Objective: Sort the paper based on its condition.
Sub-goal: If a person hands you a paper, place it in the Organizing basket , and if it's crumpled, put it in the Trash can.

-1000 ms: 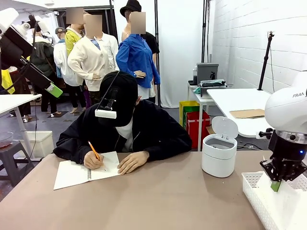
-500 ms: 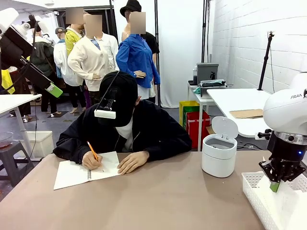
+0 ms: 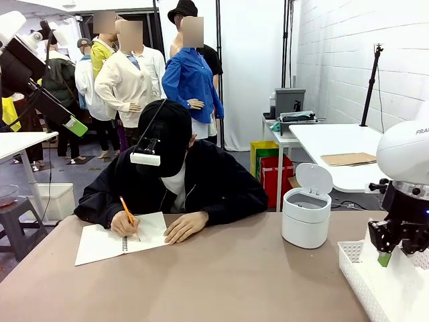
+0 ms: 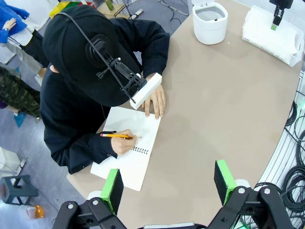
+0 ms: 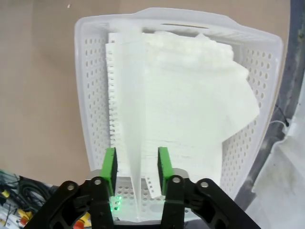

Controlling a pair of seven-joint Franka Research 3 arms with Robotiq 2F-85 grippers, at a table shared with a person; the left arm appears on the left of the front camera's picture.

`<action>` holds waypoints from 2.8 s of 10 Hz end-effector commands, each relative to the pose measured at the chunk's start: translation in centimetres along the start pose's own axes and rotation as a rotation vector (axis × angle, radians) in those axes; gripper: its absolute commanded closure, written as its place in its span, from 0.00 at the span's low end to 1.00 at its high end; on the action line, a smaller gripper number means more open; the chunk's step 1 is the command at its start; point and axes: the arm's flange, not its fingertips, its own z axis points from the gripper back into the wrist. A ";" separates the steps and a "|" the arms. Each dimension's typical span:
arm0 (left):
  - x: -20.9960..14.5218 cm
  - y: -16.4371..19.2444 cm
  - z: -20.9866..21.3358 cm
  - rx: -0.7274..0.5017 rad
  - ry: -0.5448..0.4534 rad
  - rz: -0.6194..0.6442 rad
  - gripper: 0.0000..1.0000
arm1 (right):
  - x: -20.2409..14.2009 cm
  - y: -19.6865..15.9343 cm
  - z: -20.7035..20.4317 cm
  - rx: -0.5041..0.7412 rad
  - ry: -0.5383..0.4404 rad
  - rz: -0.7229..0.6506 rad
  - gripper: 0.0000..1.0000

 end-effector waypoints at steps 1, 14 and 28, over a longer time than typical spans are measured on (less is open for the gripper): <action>0.0 0.0 0.1 -0.001 -0.002 0.001 0.00 | -0.4 -1.1 1.2 -0.074 -0.021 -0.039 0.00; 0.0 0.0 0.1 -0.001 -0.002 0.001 0.00 | -2.4 0.3 10.1 -0.084 -0.153 0.043 0.00; 0.0 0.0 0.1 -0.001 -0.002 0.001 0.00 | 6.5 18.9 19.7 0.119 -0.378 0.828 0.00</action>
